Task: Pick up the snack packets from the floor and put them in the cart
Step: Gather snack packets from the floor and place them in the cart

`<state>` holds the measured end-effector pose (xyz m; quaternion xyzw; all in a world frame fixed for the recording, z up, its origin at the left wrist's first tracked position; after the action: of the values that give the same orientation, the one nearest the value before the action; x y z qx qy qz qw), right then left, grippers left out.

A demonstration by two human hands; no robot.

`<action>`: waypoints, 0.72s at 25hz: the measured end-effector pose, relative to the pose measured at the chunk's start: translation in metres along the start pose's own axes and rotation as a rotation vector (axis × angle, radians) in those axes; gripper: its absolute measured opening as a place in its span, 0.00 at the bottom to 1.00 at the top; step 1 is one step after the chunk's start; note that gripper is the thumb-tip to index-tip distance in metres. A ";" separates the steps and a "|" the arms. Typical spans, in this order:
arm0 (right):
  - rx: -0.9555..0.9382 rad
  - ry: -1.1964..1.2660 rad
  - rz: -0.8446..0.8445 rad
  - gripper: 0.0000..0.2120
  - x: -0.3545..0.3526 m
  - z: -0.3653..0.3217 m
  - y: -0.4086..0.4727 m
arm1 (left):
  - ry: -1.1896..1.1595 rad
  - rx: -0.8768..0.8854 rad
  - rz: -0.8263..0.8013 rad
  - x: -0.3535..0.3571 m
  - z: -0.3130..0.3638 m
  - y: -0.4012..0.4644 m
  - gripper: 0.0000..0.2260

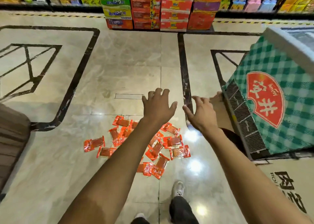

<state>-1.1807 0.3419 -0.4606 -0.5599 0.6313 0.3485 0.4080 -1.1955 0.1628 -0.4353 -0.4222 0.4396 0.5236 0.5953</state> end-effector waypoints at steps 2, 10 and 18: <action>0.007 -0.018 -0.049 0.28 0.060 0.037 0.044 | 0.008 -0.031 -0.055 0.072 -0.005 0.042 0.26; 0.068 -0.136 -0.423 0.29 0.389 0.227 0.114 | 0.083 0.026 -0.440 0.475 -0.069 0.086 0.26; 0.084 -0.321 -0.923 0.36 0.698 0.387 0.088 | 0.387 0.387 -0.829 0.806 -0.129 0.043 0.28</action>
<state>-1.2478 0.4057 -1.2583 -0.7034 0.2600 0.1875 0.6344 -1.1966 0.2464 -1.2489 -0.5328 0.4261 0.0638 0.7284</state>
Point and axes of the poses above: each hand's wrist, its own y-axis towards the middle knuckle, its own x-axis out of the palm, z = x × y, the point moved 10 cm from there along y, towards the middle knuckle, and after that the axes turned 4 degrees about y, right-handed, at the moved point
